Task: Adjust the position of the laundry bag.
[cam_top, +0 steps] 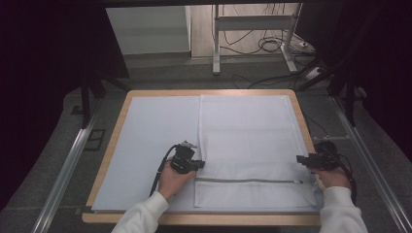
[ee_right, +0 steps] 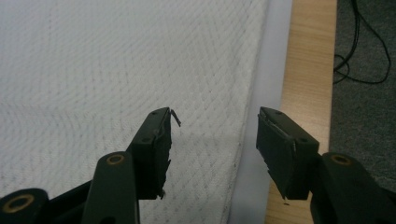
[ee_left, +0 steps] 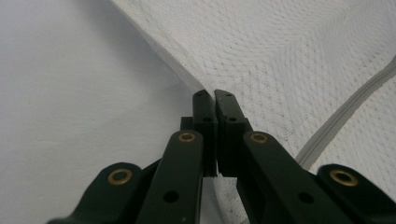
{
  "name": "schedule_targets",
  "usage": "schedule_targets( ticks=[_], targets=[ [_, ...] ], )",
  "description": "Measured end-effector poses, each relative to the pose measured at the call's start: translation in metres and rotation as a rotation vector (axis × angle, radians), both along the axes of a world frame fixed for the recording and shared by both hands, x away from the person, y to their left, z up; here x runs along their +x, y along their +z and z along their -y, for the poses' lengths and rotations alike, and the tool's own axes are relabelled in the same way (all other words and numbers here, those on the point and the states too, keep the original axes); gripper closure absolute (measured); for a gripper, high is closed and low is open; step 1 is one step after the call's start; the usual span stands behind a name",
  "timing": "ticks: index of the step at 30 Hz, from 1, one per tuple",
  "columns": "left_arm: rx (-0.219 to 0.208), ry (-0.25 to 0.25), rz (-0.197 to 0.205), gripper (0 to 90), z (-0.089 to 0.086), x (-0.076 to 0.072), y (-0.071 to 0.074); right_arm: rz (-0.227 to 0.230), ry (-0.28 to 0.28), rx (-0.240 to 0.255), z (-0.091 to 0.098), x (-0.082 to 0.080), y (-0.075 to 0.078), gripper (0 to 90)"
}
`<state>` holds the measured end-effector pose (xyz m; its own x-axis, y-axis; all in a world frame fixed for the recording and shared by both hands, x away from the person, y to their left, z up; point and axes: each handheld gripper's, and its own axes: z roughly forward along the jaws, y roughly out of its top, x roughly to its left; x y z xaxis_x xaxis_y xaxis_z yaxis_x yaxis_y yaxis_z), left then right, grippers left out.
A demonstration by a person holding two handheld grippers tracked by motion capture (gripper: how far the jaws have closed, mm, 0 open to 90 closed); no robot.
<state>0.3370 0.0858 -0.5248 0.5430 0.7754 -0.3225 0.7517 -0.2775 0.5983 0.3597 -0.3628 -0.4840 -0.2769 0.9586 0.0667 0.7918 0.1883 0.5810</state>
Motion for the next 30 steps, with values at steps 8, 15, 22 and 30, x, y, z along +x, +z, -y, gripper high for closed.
schedule_targets(
  ticks=[8,15,22,30],
  targets=[
    [0.005,-0.011,-0.003,88.6,-0.001,0.001,0.0,-0.023,0.002,-0.033,-0.002,0.003,-0.009,46.9],
    [0.003,-0.012,-0.004,88.6,-0.001,0.001,0.0,-0.042,0.003,-0.058,-0.005,0.005,-0.014,50.8],
    [-0.003,-0.008,-0.006,88.6,-0.001,0.001,-0.001,-0.041,0.008,-0.102,-0.011,0.005,-0.013,63.9],
    [0.003,-0.013,-0.007,88.5,-0.001,0.001,0.0,-0.055,0.034,-0.084,-0.014,0.005,-0.013,82.2]
  ],
)
